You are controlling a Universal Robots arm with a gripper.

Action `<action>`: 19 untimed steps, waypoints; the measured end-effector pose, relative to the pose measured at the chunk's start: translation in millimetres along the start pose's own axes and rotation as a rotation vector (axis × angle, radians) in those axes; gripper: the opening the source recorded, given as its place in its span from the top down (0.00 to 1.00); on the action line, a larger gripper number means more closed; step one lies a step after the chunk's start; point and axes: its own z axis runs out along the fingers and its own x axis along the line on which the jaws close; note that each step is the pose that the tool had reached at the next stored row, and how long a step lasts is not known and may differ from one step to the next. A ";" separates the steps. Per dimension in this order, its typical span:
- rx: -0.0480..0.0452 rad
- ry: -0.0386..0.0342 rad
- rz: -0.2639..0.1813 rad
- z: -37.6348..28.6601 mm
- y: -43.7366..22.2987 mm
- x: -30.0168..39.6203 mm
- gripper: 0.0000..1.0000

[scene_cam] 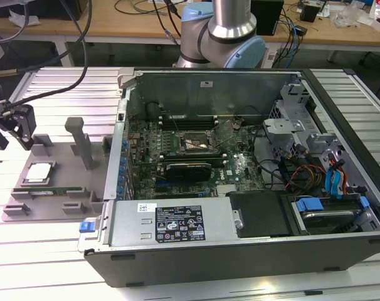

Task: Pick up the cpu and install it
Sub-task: 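Pick up the cpu and move it towards the insertion slot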

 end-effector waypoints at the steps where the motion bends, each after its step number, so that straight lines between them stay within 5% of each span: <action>1: 0.0000 -0.0001 0.000 0.4 0.0 0.0 0.46; 19: 0.0000 0.0000 0.000 11.7 -0.5 0.3 0.46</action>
